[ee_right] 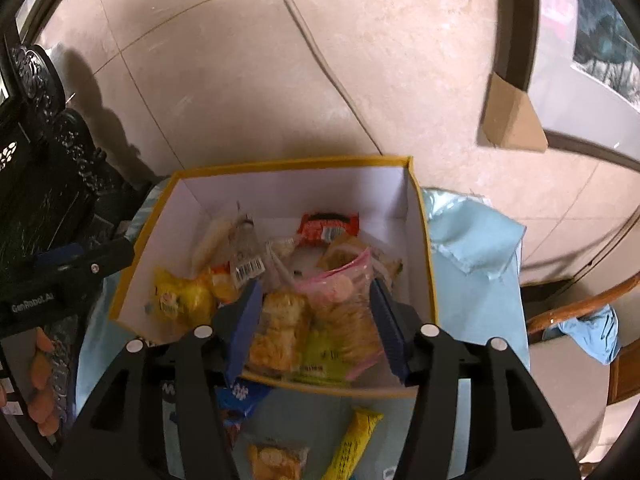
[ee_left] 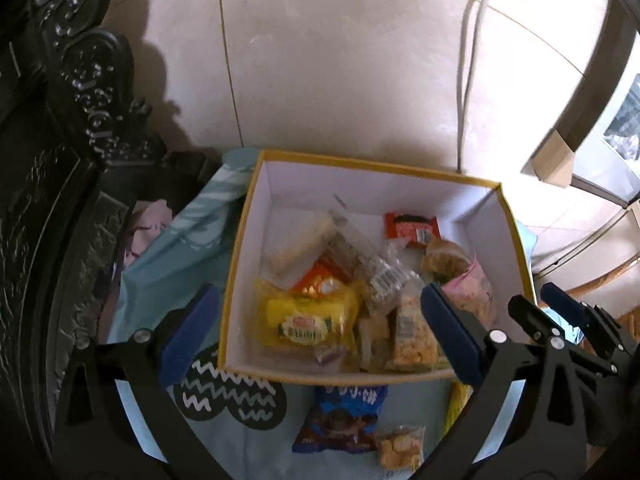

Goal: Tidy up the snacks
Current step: 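Carry the roll and pink cracker bag into the yellow box and release both, then grasp the blue biscuit bag with left tool while right tool grasps yellow cheese rice bar, then carry both packs into the yellow box and release them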

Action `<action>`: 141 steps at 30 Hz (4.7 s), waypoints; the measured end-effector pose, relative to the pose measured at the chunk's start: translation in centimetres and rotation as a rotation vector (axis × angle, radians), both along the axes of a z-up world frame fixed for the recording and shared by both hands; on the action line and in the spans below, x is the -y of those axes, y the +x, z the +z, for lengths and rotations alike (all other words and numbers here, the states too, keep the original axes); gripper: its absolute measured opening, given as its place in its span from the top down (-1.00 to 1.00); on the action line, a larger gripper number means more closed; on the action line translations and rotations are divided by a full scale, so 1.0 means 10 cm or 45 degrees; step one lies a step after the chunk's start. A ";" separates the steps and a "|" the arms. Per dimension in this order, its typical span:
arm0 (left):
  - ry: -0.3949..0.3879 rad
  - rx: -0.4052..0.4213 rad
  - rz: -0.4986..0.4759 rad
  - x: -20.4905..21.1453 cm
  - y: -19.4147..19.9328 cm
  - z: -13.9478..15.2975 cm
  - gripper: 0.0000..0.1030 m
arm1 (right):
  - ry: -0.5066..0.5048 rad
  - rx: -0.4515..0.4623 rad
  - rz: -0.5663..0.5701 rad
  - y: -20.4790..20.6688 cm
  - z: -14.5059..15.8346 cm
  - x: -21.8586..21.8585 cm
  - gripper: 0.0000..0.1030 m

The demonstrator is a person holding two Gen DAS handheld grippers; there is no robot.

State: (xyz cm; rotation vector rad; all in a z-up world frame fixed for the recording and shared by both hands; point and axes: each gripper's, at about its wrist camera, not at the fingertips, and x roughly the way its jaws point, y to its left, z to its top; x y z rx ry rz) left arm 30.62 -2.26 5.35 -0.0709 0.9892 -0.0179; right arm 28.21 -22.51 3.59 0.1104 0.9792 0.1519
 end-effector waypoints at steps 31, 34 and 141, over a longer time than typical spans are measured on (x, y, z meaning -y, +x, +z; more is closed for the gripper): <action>-0.021 -0.247 -0.017 0.12 -1.25 -1.18 -0.96 | 0.016 -0.248 -0.154 -1.88 -0.83 0.55 -0.32; -0.020 -0.263 -0.025 0.23 -1.06 -1.22 -0.96 | 0.010 -0.246 -0.147 -1.85 -0.85 0.56 -0.32; -0.145 -0.026 -0.016 -0.02 -0.69 -0.30 -0.91 | -0.164 -0.026 0.059 -0.46 -0.05 -0.28 -0.13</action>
